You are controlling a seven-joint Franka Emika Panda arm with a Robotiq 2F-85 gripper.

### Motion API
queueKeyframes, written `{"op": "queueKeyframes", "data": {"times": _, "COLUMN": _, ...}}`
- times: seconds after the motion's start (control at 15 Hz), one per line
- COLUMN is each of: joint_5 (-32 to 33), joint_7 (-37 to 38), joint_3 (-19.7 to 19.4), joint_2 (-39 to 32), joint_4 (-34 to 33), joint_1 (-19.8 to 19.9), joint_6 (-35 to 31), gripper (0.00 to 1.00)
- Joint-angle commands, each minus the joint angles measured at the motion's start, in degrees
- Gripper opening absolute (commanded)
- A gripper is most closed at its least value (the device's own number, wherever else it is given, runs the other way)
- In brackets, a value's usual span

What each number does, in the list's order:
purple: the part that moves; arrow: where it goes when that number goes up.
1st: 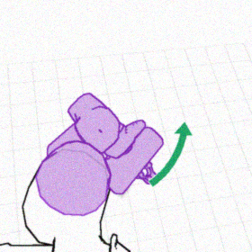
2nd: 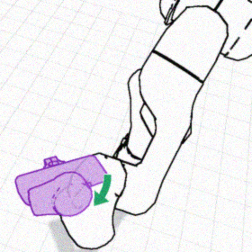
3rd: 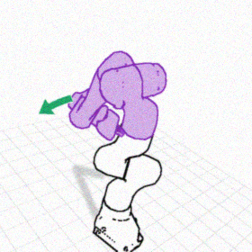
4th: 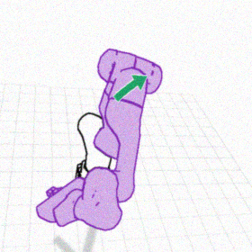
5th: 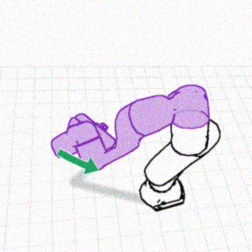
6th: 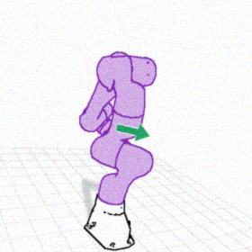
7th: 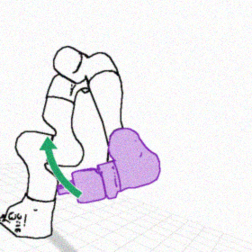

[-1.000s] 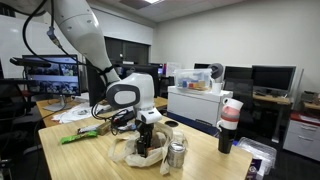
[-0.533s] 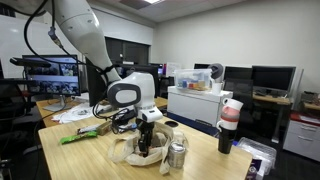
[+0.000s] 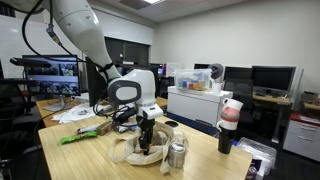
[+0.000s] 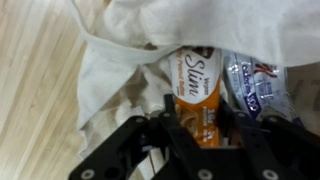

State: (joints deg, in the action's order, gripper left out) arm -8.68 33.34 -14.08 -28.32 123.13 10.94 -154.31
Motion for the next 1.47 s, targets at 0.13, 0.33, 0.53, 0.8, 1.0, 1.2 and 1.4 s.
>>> {"op": "queueKeyframes", "data": {"times": 0.13, "joint_5": -1.6, "joint_7": -2.0, "joint_3": -0.6, "joint_2": 8.3, "joint_4": 3.8, "joint_1": -0.6, "joint_6": 2.5, "gripper": 0.17}}
{"op": "queueKeyframes", "data": {"times": 0.33, "joint_5": -1.2, "joint_7": -0.7, "joint_3": -1.2, "joint_2": 10.5, "joint_4": 4.1, "joint_1": -0.9, "joint_6": 1.5, "gripper": 0.17}}
{"op": "queueKeyframes", "data": {"times": 0.53, "joint_5": -0.5, "joint_7": 1.4, "joint_3": -2.2, "joint_2": 12.3, "joint_4": 4.7, "joint_1": -1.8, "joint_6": -1.9, "gripper": 0.17}}
{"op": "queueKeyframes", "data": {"times": 0.8, "joint_5": -2.7, "joint_7": 2.0, "joint_3": -1.1, "joint_2": 14.1, "joint_4": 4.9, "joint_1": -2.3, "joint_6": -4.6, "gripper": 0.17}}
{"op": "queueKeyframes", "data": {"times": 1.0, "joint_5": -2.2, "joint_7": 3.2, "joint_3": -1.0, "joint_2": 14.1, "joint_4": 4.9, "joint_1": -4.3, "joint_6": -9.5, "gripper": 0.17}}
{"op": "queueKeyframes", "data": {"times": 1.2, "joint_5": 1.2, "joint_7": 5.0, "joint_3": -2.5, "joint_2": 12.4, "joint_4": 4.7, "joint_1": -8.3, "joint_6": -14.0, "gripper": 0.17}}
{"op": "queueKeyframes", "data": {"times": 1.4, "joint_5": 9.8, "joint_7": 9.6, "joint_3": -7.7, "joint_2": 10.2, "joint_4": 5.0, "joint_1": -14.9, "joint_6": -17.2, "gripper": 0.17}}
